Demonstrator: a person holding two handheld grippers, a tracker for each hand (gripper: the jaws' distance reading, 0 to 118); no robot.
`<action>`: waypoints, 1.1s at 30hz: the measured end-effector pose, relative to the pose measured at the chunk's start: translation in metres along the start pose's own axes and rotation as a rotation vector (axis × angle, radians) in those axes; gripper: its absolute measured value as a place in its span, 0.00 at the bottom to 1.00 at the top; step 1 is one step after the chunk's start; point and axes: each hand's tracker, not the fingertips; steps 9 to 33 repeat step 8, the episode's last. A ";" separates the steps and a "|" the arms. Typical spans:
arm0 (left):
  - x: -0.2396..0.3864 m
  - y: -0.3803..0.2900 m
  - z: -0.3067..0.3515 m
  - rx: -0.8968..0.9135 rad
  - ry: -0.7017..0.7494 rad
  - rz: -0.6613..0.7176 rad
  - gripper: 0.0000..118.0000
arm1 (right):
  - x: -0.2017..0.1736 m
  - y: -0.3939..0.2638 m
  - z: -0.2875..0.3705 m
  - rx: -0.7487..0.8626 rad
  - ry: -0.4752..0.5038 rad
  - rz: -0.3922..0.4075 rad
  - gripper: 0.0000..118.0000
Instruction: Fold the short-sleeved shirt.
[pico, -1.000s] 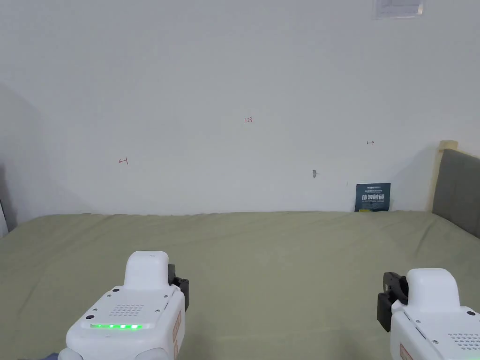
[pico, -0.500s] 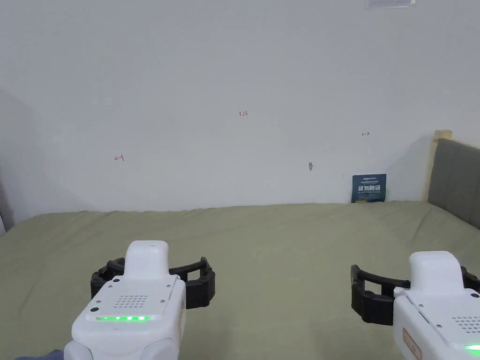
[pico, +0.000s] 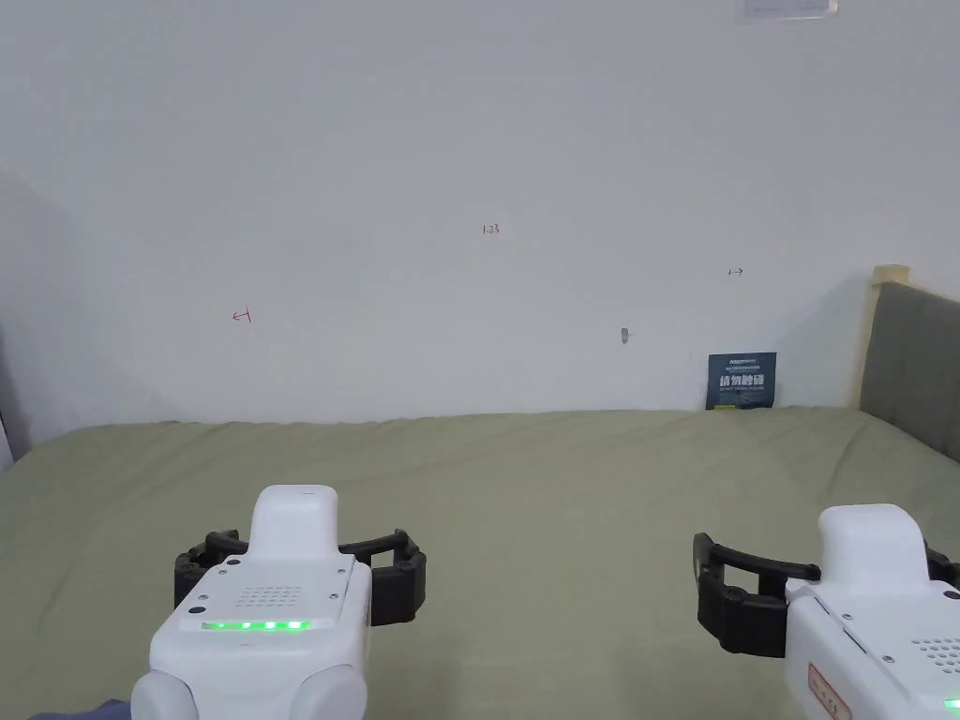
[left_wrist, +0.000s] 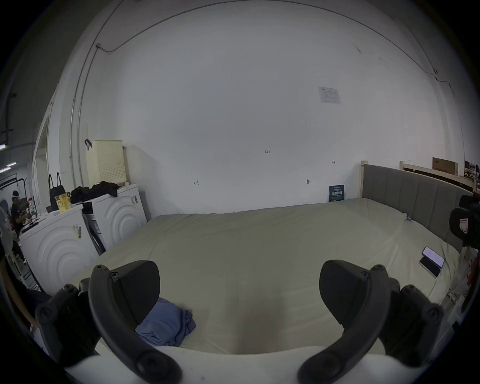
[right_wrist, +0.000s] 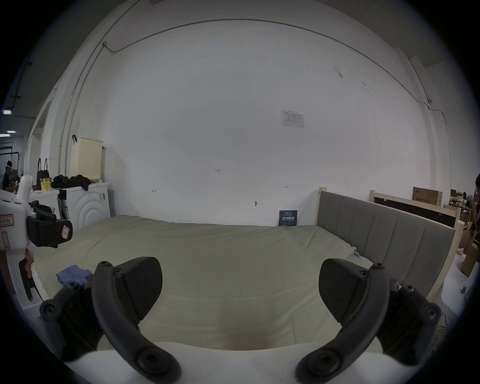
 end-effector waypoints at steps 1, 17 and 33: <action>-0.001 0.000 0.001 0.002 0.007 0.001 1.00 | 0.000 0.000 0.000 -0.001 0.001 -0.005 1.00; 0.003 0.000 0.009 -0.005 0.056 -0.047 1.00 | 0.000 -0.005 0.002 -0.012 0.005 -0.018 1.00; 0.003 0.000 0.009 -0.005 0.056 -0.047 1.00 | 0.000 -0.005 0.002 -0.012 0.005 -0.018 1.00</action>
